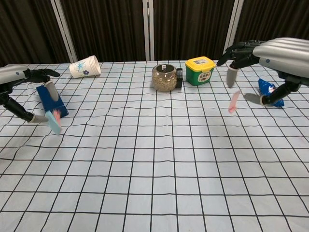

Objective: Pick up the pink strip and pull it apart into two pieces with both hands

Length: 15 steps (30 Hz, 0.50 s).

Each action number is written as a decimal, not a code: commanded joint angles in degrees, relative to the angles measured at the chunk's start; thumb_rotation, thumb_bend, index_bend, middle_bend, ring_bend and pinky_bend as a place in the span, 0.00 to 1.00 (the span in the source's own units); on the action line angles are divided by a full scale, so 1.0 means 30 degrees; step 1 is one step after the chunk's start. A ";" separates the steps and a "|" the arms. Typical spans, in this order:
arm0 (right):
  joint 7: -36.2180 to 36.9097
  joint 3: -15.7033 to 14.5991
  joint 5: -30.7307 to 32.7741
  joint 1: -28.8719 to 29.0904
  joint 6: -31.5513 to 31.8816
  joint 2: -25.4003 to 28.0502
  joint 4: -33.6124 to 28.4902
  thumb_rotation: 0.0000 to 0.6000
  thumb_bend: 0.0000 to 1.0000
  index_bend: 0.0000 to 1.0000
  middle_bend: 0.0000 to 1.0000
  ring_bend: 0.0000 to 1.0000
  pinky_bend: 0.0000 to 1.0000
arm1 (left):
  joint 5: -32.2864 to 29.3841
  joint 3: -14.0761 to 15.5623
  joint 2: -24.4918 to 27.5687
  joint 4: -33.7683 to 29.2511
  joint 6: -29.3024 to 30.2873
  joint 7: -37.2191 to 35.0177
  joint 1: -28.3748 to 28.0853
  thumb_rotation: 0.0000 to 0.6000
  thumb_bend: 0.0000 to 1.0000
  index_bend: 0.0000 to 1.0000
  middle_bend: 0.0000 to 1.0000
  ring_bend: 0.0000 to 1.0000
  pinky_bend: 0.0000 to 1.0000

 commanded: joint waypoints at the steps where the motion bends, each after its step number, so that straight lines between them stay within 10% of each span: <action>1: -0.0369 -0.0044 0.1234 -0.0161 -0.1209 0.0507 -0.1033 1.00 0.00 0.00 0.00 0.00 0.00 | 0.0208 0.0138 0.0642 -0.0331 -0.0489 -0.0065 0.0027 1.00 0.00 0.00 0.00 0.00 0.00; 8: 0.0107 0.0334 0.2476 -0.1723 0.0270 0.3078 -0.4020 1.00 0.00 0.00 0.00 0.00 0.00 | 0.1198 -0.0313 0.1602 -0.1171 0.2580 0.0278 0.1360 1.00 0.00 0.00 0.00 0.00 0.00; 15: 0.2127 -0.0308 0.2365 -0.5664 0.5137 0.5779 -0.2752 1.00 0.00 0.00 0.00 0.00 0.00 | 0.2527 0.0107 0.4648 -0.2190 0.7774 0.0137 0.4743 1.00 0.00 0.00 0.00 0.00 0.00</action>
